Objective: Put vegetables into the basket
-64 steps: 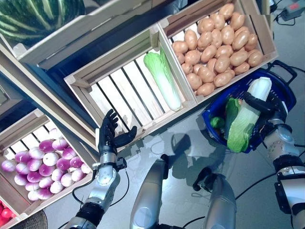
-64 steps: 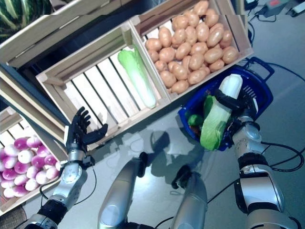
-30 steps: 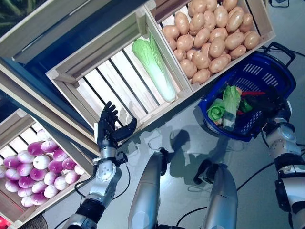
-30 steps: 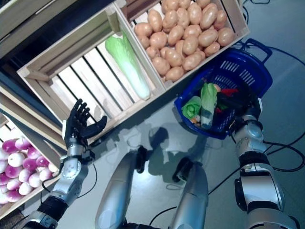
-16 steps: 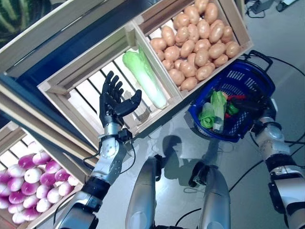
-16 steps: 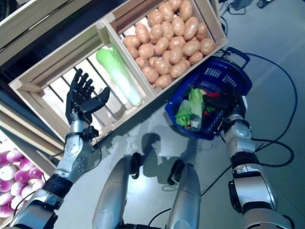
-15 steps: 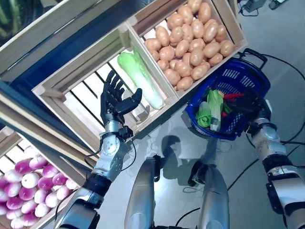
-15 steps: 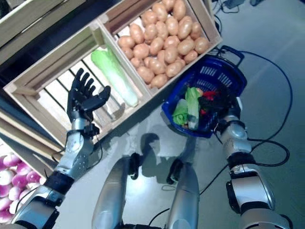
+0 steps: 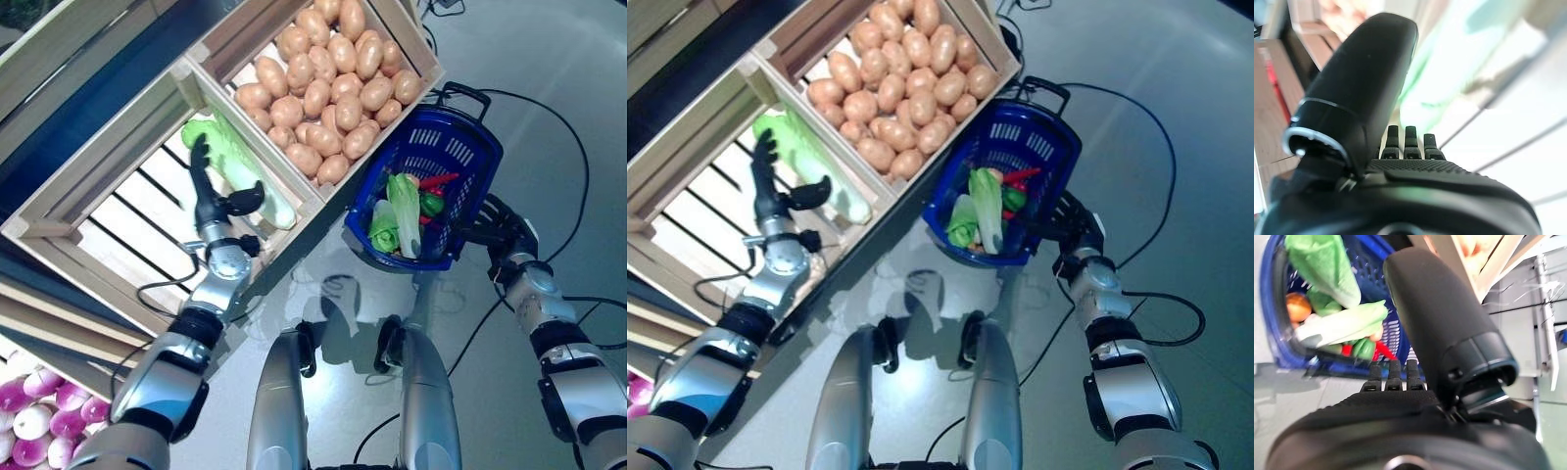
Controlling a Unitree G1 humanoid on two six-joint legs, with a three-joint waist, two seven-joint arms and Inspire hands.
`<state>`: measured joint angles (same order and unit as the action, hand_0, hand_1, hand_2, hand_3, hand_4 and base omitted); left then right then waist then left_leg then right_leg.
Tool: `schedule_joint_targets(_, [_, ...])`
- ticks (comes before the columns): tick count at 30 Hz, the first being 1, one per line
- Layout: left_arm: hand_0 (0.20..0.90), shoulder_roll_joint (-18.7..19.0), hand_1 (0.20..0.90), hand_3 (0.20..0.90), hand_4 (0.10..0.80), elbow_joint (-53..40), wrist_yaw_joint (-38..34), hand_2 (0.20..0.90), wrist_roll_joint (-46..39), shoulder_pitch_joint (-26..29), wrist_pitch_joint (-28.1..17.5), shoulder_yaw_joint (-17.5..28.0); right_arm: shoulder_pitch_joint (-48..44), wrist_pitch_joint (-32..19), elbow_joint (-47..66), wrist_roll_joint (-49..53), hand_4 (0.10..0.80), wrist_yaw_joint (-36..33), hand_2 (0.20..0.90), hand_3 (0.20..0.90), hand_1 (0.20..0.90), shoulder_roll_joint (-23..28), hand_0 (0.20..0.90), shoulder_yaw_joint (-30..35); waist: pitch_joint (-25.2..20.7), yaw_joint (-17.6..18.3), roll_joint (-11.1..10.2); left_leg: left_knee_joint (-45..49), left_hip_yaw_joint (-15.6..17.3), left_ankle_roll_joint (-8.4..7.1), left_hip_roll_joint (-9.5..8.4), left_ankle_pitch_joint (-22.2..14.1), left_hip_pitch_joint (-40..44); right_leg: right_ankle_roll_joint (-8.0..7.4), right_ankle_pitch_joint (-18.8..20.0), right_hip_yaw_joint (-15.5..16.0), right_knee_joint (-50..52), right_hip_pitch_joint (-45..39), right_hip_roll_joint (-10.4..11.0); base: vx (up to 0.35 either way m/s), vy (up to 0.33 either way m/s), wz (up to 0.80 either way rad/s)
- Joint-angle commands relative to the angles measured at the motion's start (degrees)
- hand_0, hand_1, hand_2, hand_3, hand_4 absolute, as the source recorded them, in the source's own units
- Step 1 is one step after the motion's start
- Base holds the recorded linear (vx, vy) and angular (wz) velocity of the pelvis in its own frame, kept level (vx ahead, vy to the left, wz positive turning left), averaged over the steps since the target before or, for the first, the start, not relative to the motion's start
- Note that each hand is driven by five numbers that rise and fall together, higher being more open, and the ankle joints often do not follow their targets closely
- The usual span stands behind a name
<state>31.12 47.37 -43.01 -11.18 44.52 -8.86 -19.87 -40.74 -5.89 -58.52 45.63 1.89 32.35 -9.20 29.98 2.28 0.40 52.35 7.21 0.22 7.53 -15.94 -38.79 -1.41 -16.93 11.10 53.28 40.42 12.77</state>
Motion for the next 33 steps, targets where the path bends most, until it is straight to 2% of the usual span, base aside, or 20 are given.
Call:
schedule_joint_targets(1, [0.9,6.9,0.9,0.9,0.8,0.1,-5.7,0.9,7.0,4.2,0.4,1.4,-0.4,-4.2,0.1,3.1,0.8,3.7,0.9,0.9,0.9,3.2,0.9,0.0,-0.2,-0.6,0.1,-5.0,-0.5,-1.72,0.1,1.8,1.5,0.18,2.5,-0.6,-2.7,-3.6,1.6,-0.03,0.049,-0.02])
schedule_joint_targets(10, [0.9,13.6,0.9,0.9,0.8,6.7,-4.7,0.9,19.0,2.4,5.9,-1.1,-1.3,-5.2,-2.6,4.0,0.8,5.3,0.9,0.9,0.9,6.2,0.9,-1.8,-0.2,-1.0,1.7,-6.4,0.3,-2.64,-0.1,1.6,0.5,0.35,1.7,-1.3,-2.6,-1.2,2.0,-0.025,0.049,-0.03])
schedule_joint_targets(13, [0.9,14.8,0.9,0.9,0.8,7.6,-3.7,0.9,23.0,2.2,5.2,-2.1,-2.4,-5.7,-2.6,2.8,0.8,5.6,0.9,0.9,0.9,7.3,0.9,-2.6,-0.2,-1.1,2.1,-6.4,0.4,-2.76,-0.17,1.5,0.0,0.36,1.6,-1.5,-2.2,-0.4,2.2,-0.019,0.05,0.01])
schedule_joint_targets(14, [0.9,15.8,0.9,0.9,0.8,7.4,-2.6,0.9,26.6,2.5,5.1,-3.2,-2.9,-5.8,-2.3,1.7,0.8,5.6,0.9,0.9,0.9,8.0,0.9,-3.0,-0.2,-1.1,2.3,-6.4,0.5,-2.82,-0.22,1.4,-0.3,0.35,1.5,-1.6,-2.2,-0.1,2.2,-0.016,0.051,0.0])
schedule_joint_targets(18, [0.9,19.4,0.9,0.9,0.8,6.7,-0.4,0.9,31.5,3.1,5.1,-6.7,-3.9,-4.2,-0.5,1.4,0.8,5.9,0.9,0.9,0.9,10.5,0.9,-4.2,-0.2,-0.9,3.1,-7.3,1.1,-3.14,-0.29,1.6,-0.6,0.07,1.6,-2.1,-2.5,0.8,2.2,-0.013,0.073,-0.01])
schedule_joint_targets(23, [0.9,22.4,0.9,0.9,0.8,8.0,0.0,0.9,41.3,4.9,2.3,-12.2,-5.0,-3.2,-2.4,2.0,0.8,7.9,0.9,0.9,0.9,12.9,0.9,-4.5,-0.2,-0.3,4.3,-8.5,1.8,-3.38,-0.39,1.8,-1.0,-0.31,1.8,-2.7,-3.1,2.0,2.2,-0.014,0.087,-0.05])
schedule_joint_targets(33, [0.9,25.0,0.9,0.9,0.8,9.1,-1.7,0.9,46.7,10.0,-0.3,-21.6,-7.4,-4.5,-4.1,1.5,0.8,11.5,0.9,0.9,0.9,14.8,0.9,-7.1,-0.2,0.6,5.5,-8.9,2.5,-3.63,-0.22,1.7,-3.3,-0.65,1.9,-3.6,-3.1,4.9,2.4,-0.027,0.051,-0.03])
